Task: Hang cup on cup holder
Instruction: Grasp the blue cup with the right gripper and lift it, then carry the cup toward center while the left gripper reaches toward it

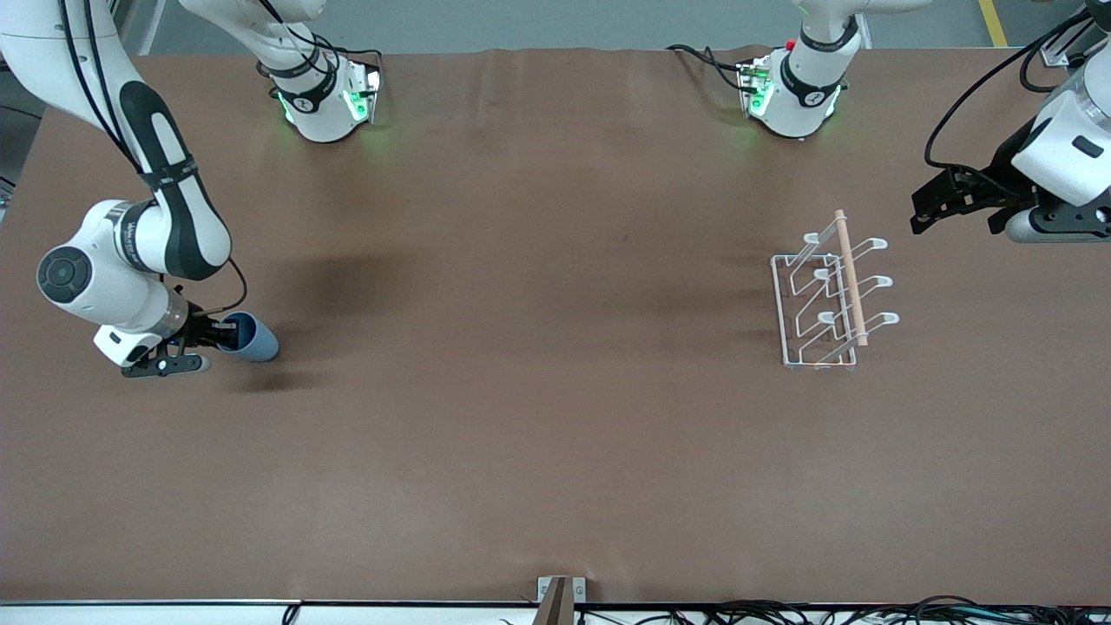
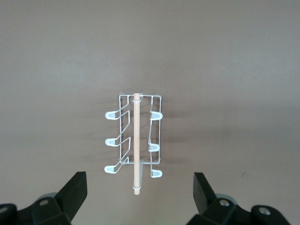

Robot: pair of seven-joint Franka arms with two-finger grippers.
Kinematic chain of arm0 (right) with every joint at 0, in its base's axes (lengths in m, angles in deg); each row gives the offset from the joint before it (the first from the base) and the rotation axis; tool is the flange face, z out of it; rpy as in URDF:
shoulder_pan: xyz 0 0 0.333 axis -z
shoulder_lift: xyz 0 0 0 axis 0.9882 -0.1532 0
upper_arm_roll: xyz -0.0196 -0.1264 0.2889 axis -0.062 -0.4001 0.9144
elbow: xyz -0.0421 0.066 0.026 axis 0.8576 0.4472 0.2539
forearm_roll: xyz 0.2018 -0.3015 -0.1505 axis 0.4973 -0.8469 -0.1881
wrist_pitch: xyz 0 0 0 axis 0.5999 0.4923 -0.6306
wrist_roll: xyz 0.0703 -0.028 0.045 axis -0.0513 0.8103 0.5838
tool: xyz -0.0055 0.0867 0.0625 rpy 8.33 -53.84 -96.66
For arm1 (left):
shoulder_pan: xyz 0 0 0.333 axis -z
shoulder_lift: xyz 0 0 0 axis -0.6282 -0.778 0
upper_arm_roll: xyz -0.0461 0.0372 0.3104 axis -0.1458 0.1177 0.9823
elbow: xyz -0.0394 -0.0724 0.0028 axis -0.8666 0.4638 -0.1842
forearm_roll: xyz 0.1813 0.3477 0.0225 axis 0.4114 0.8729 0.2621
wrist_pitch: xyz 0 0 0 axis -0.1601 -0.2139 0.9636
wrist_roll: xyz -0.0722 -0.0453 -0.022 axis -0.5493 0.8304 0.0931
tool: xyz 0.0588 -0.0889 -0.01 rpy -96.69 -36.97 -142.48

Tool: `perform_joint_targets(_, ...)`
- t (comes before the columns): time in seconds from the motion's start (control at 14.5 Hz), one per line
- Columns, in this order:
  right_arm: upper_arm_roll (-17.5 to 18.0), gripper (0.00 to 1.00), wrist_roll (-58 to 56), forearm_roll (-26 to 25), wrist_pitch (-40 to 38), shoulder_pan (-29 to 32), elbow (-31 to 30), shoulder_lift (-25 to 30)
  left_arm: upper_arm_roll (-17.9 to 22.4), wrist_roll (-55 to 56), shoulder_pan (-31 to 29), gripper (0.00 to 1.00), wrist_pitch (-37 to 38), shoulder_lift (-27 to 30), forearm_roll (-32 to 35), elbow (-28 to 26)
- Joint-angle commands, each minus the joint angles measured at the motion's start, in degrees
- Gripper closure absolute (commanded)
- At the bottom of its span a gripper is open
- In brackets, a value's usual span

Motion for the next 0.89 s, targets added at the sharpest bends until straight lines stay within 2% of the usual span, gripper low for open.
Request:
perform_joint_targets(0.0,0.68,1.0,0.03,0.63,-0.58,1.0,1.05,-0.36,-0.24,-0.83,0.02,0.0,-0.3,0.07,1.19,-0.23)
perform_joint_targets(0.14,0.76,1.0,-0.14,0.63,-3.11,0.82,1.93,0.16,-0.24,-0.74,0.02,0.0,-0.3,-0.45,1.19,-0.05)
perform_joint_targets(0.34,1.03,1.0,0.03,2.28,-16.19,0.3,9.03,2.53,-0.15,-1.18,-0.33,0.0,-0.3,-0.46,1.19,-0.05)
perform_joint_targets(0.55,1.2,1.0,0.12,11.49,-29.03,0.03,14.49,4.12,-0.24,-1.18,-0.16,0.0,-0.3,-0.46,1.19,0.04)
perform_joint_targets(0.62,1.2,1.0,0.12,17.09,-31.85,-0.67,14.51,4.82,-0.24,-1.18,-0.16,0.0,-0.3,-0.37,1.19,0.04)
perform_joint_targets(0.83,1.38,1.0,0.03,29.41,-39.32,-2.69,14.16,5.35,-0.33,-2.4,-0.07,0.0,-0.39,-0.46,1.01,0.12)
